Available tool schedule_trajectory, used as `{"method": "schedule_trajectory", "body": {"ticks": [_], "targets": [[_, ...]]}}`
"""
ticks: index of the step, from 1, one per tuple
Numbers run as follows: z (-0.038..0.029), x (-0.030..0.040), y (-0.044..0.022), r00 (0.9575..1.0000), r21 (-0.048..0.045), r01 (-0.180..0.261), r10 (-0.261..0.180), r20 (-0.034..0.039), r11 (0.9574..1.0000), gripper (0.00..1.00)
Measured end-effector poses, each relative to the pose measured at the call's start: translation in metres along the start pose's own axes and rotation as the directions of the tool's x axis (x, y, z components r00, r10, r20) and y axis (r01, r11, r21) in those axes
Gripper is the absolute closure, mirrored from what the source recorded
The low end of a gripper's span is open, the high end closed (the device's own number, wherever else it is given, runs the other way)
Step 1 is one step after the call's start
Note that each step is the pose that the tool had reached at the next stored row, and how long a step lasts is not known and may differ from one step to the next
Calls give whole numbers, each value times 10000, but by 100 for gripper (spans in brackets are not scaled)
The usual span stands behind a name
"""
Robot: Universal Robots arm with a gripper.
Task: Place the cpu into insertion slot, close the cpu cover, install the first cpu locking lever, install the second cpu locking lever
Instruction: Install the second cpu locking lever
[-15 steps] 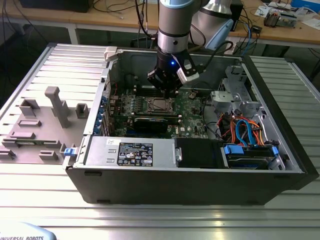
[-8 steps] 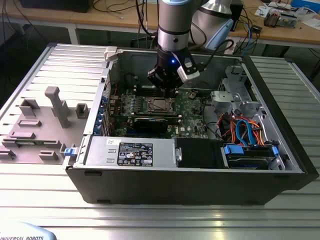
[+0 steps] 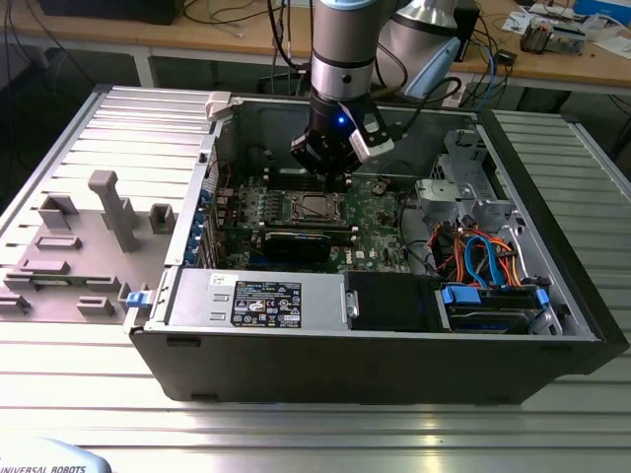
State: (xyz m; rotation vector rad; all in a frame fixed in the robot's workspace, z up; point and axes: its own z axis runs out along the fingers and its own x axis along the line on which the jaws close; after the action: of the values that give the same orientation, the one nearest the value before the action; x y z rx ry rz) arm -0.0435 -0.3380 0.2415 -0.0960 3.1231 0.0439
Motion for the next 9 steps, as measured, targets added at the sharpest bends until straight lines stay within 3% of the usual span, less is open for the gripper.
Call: {"method": "schedule_trajectory", "body": {"ticks": [9], "targets": [[2,3,-42,10000,3,1,-1,-1,10000,89]]}}
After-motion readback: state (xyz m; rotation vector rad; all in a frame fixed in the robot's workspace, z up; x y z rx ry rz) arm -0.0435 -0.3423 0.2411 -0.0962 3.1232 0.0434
